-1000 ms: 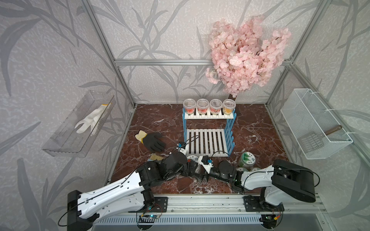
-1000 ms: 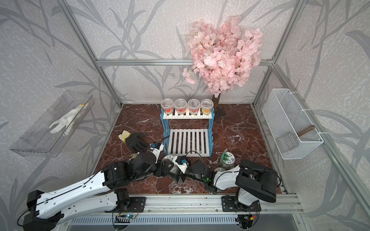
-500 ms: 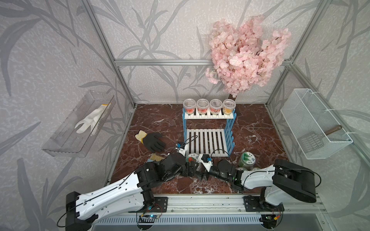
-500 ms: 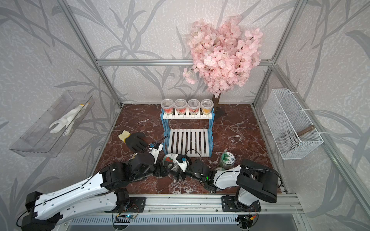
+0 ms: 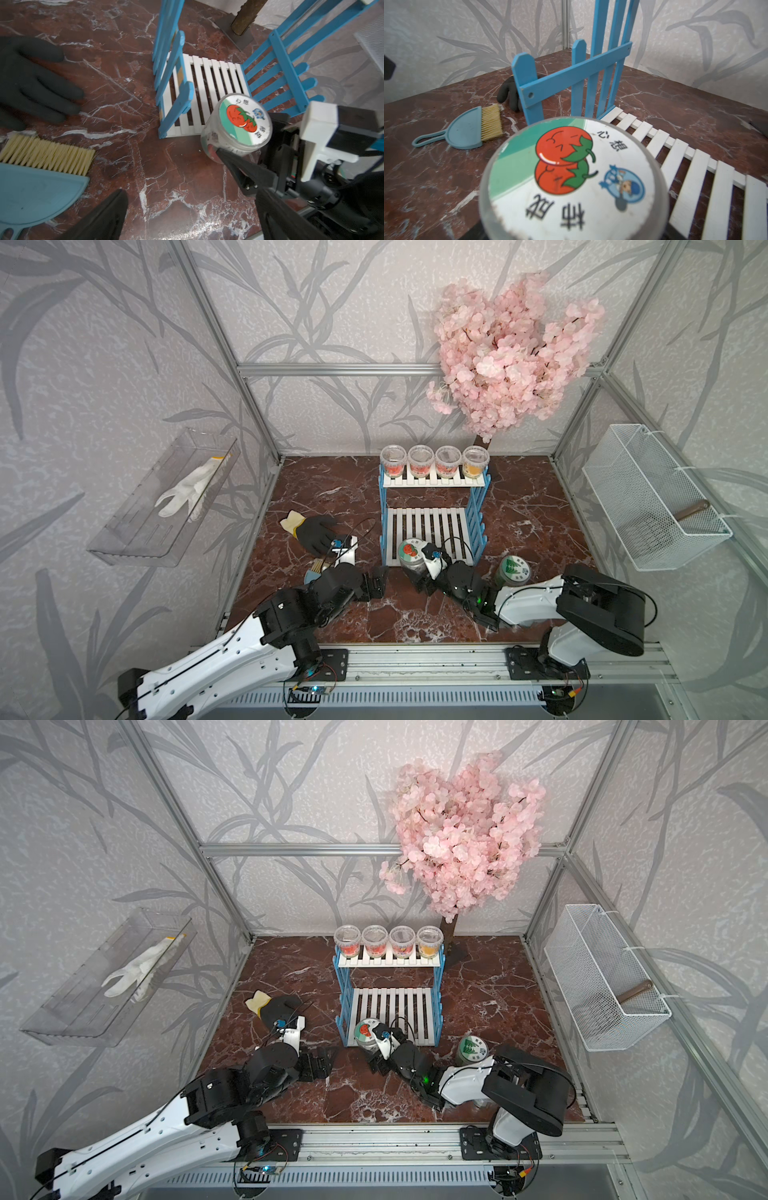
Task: Place the seed container on the shelf
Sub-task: Place the seed jar on the shelf.
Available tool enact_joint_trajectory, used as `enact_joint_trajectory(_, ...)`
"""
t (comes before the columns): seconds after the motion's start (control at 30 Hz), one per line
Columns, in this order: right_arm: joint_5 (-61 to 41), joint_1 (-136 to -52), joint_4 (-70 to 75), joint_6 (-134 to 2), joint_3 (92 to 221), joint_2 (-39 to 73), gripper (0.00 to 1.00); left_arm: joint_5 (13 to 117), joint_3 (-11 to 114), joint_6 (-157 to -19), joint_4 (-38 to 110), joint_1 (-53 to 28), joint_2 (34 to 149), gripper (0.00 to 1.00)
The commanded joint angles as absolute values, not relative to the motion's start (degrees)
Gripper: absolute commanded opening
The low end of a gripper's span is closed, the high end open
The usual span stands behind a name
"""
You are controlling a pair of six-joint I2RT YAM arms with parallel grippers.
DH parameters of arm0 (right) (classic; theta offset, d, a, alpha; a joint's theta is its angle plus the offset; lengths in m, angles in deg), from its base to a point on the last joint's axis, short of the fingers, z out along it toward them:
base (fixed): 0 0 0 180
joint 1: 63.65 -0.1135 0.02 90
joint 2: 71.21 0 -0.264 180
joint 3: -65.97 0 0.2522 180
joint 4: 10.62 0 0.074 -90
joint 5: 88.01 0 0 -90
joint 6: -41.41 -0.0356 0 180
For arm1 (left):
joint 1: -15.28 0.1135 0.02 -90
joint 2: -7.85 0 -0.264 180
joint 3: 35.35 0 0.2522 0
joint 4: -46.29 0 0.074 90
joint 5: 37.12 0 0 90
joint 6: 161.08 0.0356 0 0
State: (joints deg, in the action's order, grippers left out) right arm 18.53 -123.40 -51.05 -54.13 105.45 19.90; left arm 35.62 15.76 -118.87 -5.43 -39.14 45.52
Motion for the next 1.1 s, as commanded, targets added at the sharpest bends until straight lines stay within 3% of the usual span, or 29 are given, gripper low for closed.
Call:
enact_joint_trajectory(0.0,22.2,-122.9,-54.7,-53.3,108.5,22.7,0.84,40.1,12.8,-120.2,-4.6,-35.4,45.9,1.00)
enact_joint_trajectory(0.3,27.4,-122.3,-60.7,-52.7,114.2,33.0,0.84,42.4,9.6,-119.8,-3.7,-31.0,42.5,1.00)
enact_joint_trajectory(0.77,22.6,-119.8,-62.7,-56.7,116.1,38.9,0.85,44.1,9.3,-117.5,-2.9,-30.7,42.2,1.00)
enact_joint_trajectory(1.07,14.8,-118.7,-37.0,-59.9,118.1,27.7,1.00,45.8,9.1,-117.0,-2.6,-30.7,42.1,1.00)
